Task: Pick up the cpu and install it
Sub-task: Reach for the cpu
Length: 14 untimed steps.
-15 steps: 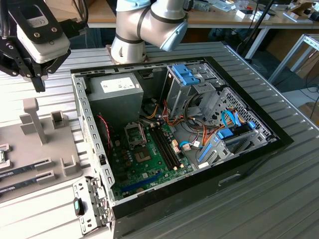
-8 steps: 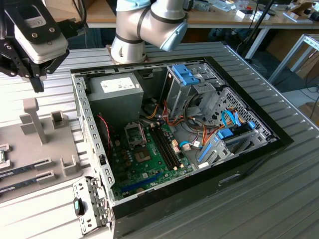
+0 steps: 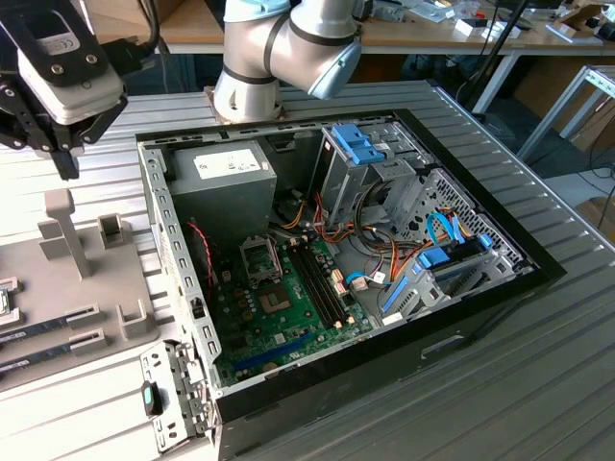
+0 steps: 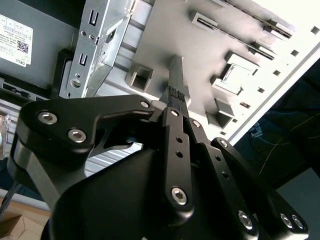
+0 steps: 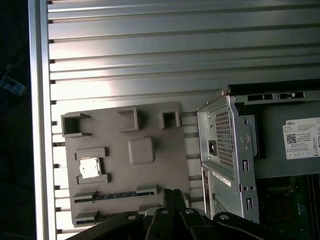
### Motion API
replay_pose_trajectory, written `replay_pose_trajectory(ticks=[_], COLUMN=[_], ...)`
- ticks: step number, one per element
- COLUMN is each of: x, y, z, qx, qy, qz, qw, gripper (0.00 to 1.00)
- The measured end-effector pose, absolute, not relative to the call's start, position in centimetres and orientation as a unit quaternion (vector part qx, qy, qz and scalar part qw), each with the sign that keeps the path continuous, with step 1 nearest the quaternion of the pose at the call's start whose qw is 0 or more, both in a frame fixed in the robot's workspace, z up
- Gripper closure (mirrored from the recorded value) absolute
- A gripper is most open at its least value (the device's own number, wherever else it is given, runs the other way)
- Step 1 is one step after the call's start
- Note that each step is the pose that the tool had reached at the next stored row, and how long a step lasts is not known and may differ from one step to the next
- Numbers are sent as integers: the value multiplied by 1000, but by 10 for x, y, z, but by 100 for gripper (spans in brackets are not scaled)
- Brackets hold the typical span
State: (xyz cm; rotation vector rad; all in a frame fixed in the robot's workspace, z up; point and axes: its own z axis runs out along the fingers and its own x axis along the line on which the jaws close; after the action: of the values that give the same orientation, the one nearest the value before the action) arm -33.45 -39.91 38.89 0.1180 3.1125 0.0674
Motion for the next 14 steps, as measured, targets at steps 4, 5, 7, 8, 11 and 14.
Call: replay_pose_trajectory(ticks=[4,5,7,8,11,14], x=[-338,-338,-341,-341,-343,-344], y=[-399,-399,-399,-399,-400,-400], z=[389,388,388,388,388,387], qx=[38,38,38,38,38,38], qy=[999,999,999,999,999,999], qz=[22,22,22,22,22,22], qw=[13,13,13,13,13,13], gripper=[89,89,89,89,89,89])
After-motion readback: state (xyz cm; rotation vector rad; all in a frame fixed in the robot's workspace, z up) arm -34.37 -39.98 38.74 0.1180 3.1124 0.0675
